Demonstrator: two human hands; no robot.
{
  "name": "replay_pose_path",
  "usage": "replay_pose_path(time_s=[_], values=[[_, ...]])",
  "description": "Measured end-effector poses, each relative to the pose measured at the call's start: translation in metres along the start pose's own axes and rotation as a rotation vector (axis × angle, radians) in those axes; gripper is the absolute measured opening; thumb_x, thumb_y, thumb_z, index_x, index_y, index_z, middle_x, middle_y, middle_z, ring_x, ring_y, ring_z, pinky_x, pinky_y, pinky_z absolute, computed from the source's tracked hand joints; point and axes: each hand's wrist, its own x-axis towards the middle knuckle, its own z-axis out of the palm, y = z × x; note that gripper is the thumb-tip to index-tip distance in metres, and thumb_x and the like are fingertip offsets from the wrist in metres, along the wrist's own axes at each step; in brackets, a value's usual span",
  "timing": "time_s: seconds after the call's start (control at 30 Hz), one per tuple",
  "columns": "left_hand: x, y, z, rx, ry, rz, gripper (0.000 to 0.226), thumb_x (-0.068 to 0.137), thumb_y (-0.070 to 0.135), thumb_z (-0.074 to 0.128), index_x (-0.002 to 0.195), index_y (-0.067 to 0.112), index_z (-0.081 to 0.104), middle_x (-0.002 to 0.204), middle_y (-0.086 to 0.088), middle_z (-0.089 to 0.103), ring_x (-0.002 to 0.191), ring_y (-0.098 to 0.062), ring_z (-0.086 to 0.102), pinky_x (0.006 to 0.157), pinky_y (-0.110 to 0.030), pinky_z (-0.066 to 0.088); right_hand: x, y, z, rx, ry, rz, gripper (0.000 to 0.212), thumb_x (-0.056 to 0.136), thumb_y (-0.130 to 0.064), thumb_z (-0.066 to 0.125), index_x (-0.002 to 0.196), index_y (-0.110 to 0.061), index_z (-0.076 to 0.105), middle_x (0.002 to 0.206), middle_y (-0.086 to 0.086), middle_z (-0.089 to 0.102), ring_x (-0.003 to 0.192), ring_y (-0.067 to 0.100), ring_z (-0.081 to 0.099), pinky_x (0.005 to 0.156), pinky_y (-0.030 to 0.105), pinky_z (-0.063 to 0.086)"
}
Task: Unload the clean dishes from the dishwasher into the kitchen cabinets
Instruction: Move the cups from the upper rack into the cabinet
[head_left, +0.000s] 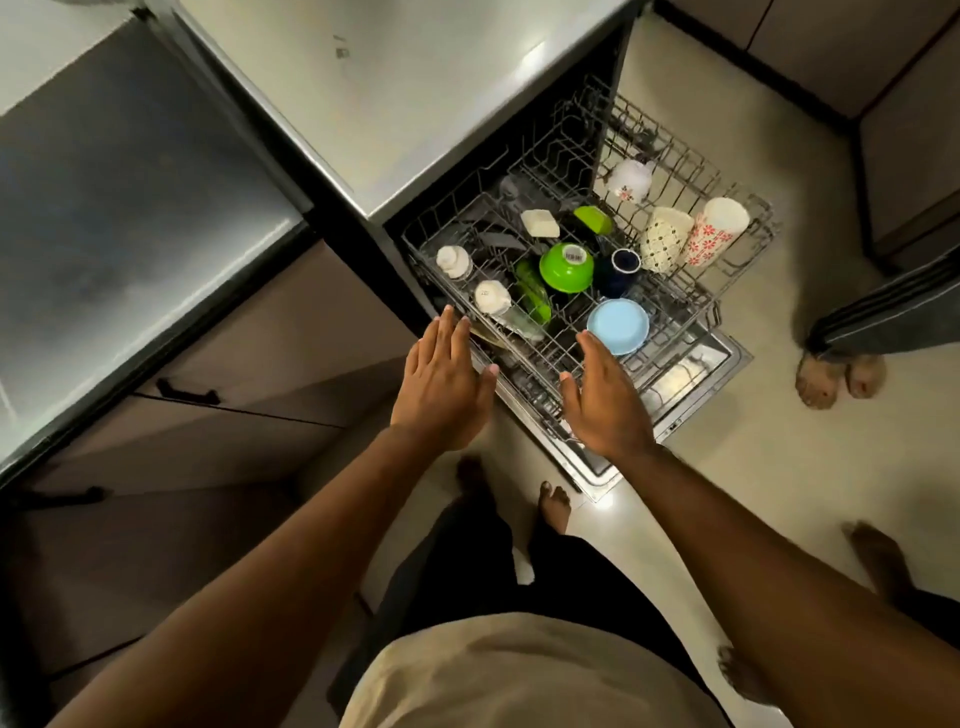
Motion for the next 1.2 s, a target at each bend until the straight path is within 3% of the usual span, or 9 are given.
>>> replay_pose_path(time_s=[0.33, 0.5, 0.73, 0.87, 1.07, 1.2], values=[[0.087, -0.016, 0.039, 0.031, -0.116, -0.040, 0.071, 0.101, 0.047, 0.035, 0.156, 0.010, 0.009, 0.164, -0.010, 0.000, 0.151, -0.025, -0.001, 0.123, -0.042, 0.005, 0.055, 0.053, 0.035, 0.041, -0.045, 0.067, 0.060, 0.095, -0.019, 0.052, 0.148, -0.003, 0.030, 0.154, 0.015, 0.034, 0.141, 0.029, 0.034, 0.115, 0.040, 0.031], [0.130, -0.027, 0.068, 0.011, -0.165, -0.056, 0.072, 0.101, 0.047, 0.036, 0.156, 0.009, 0.009, 0.164, -0.011, 0.003, 0.151, -0.025, 0.000, 0.123, -0.041, 0.006, 0.090, 0.072, 0.060, 0.063, -0.051, 0.100, 0.058, 0.094, -0.016, 0.054, 0.146, -0.002, 0.033, 0.147, 0.019, 0.042, 0.134, 0.035, 0.042, 0.109, 0.042, 0.037], [0.211, -0.052, 0.083, -0.020, -0.099, -0.084, 0.071, 0.098, 0.031, 0.049, 0.153, 0.004, 0.015, 0.154, -0.022, 0.028, 0.143, -0.038, 0.024, 0.116, -0.050, 0.022, 0.148, 0.084, 0.096, 0.044, -0.116, 0.030, 0.060, 0.092, -0.015, 0.056, 0.146, -0.002, 0.033, 0.143, 0.021, 0.046, 0.130, 0.035, 0.047, 0.105, 0.041, 0.041], [0.263, -0.074, 0.082, 0.212, -0.223, -0.082, 0.080, 0.095, 0.034, 0.054, 0.156, 0.011, 0.007, 0.163, -0.015, 0.005, 0.150, -0.031, 0.004, 0.121, -0.045, 0.007, 0.191, 0.088, 0.118, 0.028, -0.170, 0.012, 0.064, 0.089, -0.014, 0.060, 0.146, -0.005, 0.034, 0.143, 0.017, 0.047, 0.128, 0.035, 0.049, 0.102, 0.041, 0.043], [0.342, -0.121, 0.108, 0.290, -0.174, -0.061, 0.073, 0.082, 0.028, 0.068, 0.145, 0.014, 0.036, 0.152, -0.014, 0.035, 0.137, -0.036, 0.036, 0.110, -0.051, 0.036, 0.239, 0.088, 0.153, -0.022, -0.233, -0.029, 0.077, 0.077, -0.009, 0.074, 0.145, -0.006, 0.038, 0.136, 0.017, 0.055, 0.118, 0.036, 0.058, 0.098, 0.043, 0.049], [0.377, -0.153, 0.137, 0.338, -0.170, -0.063, 0.070, 0.074, 0.029, 0.072, 0.136, 0.019, 0.042, 0.142, -0.013, 0.043, 0.125, -0.038, 0.048, 0.098, -0.053, 0.047, 0.263, 0.084, 0.172, -0.043, -0.276, -0.085, 0.078, 0.079, -0.008, 0.071, 0.148, -0.007, 0.034, 0.146, 0.015, 0.046, 0.131, 0.032, 0.047, 0.108, 0.037, 0.039]])
